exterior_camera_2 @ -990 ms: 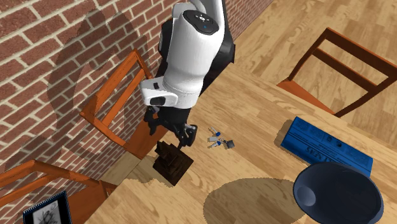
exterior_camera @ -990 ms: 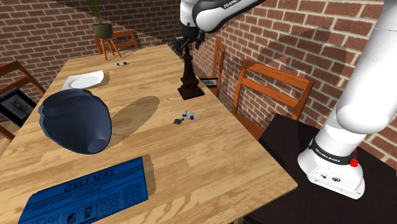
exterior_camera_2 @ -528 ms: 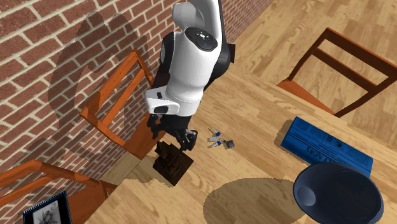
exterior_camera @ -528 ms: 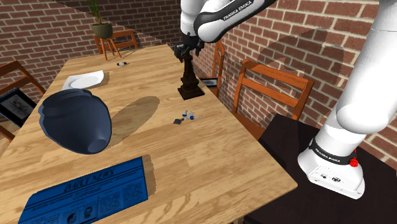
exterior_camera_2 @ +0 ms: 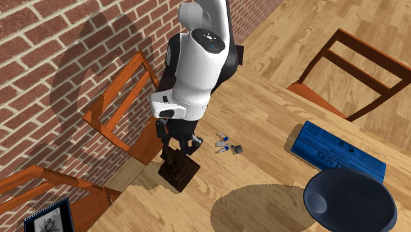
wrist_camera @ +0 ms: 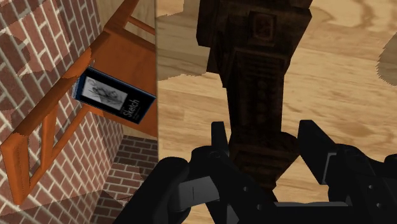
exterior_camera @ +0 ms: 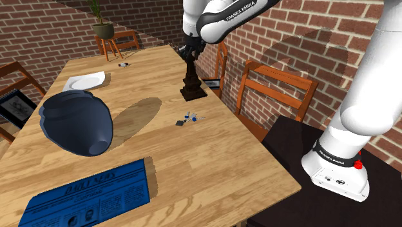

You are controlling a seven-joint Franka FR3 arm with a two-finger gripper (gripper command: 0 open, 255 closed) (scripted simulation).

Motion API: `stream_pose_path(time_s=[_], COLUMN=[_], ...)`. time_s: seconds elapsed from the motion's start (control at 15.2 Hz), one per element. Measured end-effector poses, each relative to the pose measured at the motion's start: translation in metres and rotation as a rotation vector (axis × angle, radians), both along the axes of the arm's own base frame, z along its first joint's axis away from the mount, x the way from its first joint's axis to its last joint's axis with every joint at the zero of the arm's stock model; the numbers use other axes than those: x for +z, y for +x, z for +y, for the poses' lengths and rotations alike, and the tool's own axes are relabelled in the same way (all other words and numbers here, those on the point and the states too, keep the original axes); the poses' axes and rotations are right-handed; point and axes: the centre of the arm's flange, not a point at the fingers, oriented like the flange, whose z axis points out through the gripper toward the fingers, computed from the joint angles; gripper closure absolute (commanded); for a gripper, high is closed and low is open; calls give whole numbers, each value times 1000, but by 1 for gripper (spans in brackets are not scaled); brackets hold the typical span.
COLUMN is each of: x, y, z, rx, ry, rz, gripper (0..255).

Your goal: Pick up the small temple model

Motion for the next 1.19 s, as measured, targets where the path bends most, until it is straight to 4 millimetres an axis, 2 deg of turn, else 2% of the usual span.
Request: stream_pose_path(time_s=[0.2, 0.4, 1.19], x=[2, 14, 75], y=[0, 0, 0], z=[0, 0, 1], rx=[0, -1, -1], ry=[0, -1, -1], rz=[2, 4, 4], gripper=[255, 255, 255])
